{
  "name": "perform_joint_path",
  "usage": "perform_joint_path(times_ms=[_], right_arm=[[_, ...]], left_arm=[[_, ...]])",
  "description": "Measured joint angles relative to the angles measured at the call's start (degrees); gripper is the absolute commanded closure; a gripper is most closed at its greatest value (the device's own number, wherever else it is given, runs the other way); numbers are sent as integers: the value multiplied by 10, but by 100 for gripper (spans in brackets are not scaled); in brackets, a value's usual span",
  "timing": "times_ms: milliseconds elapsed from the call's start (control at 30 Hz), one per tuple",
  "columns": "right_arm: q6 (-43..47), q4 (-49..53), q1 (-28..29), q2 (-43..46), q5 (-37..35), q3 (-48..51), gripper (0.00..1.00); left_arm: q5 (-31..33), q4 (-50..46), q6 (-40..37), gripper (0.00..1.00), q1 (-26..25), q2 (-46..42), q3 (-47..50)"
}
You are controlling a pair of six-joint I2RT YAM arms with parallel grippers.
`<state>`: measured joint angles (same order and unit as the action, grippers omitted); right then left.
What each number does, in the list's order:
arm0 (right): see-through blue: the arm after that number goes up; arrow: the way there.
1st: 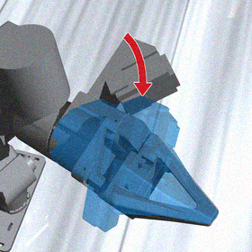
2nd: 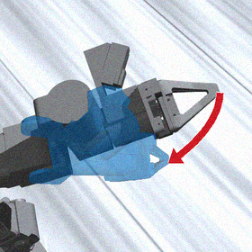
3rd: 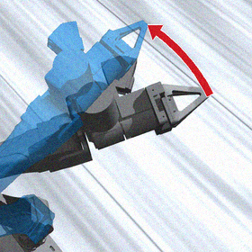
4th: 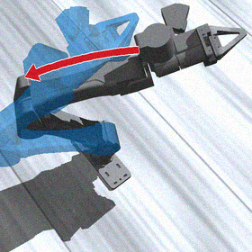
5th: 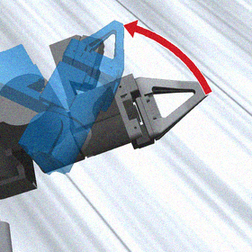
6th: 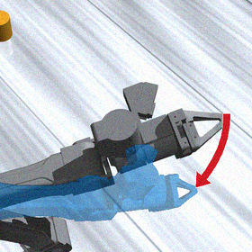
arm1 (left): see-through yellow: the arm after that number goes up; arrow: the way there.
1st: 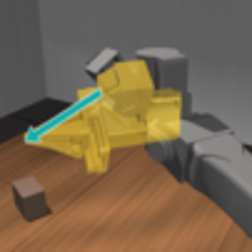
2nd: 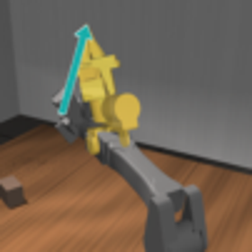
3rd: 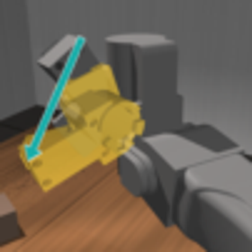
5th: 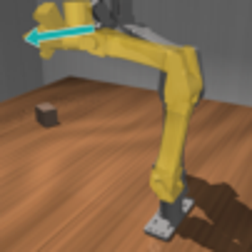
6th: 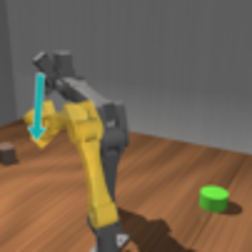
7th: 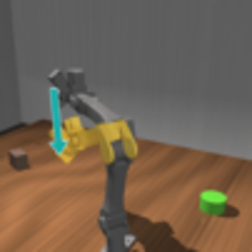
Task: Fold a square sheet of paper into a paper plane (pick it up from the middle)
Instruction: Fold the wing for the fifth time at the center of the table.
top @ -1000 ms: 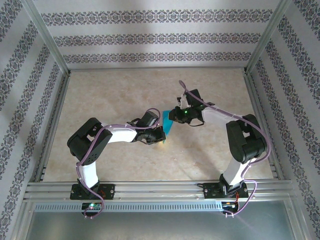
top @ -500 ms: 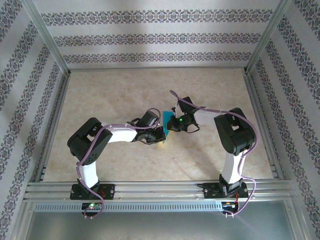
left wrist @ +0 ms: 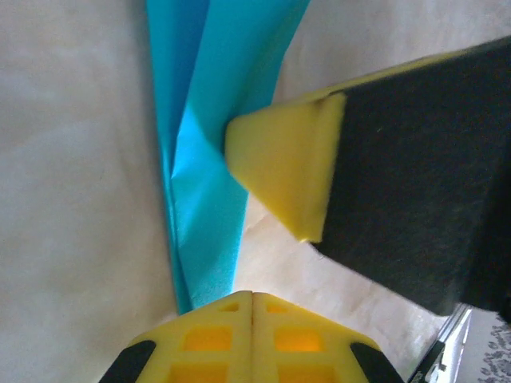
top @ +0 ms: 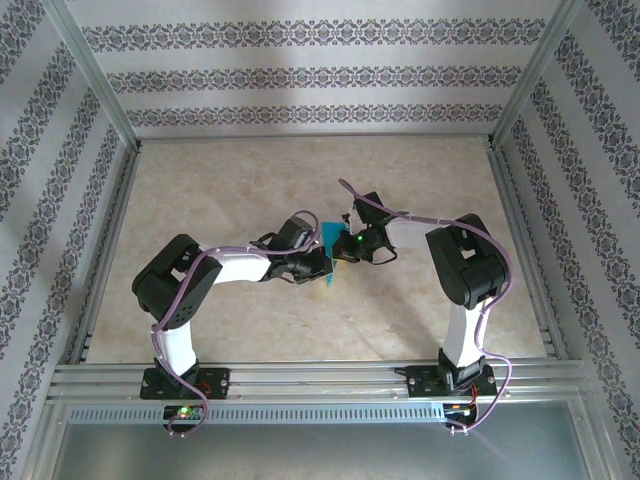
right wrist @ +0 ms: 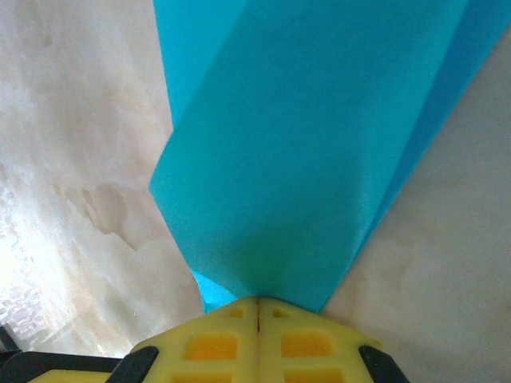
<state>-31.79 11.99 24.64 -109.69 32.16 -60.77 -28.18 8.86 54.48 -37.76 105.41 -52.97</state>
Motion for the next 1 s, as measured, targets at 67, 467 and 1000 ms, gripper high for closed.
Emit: perform_joint_path(times_ms=[67,467,1000], right_arm=[[-5,0,0,0,0,0,94],[-21,0,0,0,2,0,93],[-7,-2,-38,-59,40,-68,90]], left_arm=[[2,1,0,100,0,4,-5],[26,-31,-2,100,0,20,-14],[32,-108,-60,100,0,26,-50]])
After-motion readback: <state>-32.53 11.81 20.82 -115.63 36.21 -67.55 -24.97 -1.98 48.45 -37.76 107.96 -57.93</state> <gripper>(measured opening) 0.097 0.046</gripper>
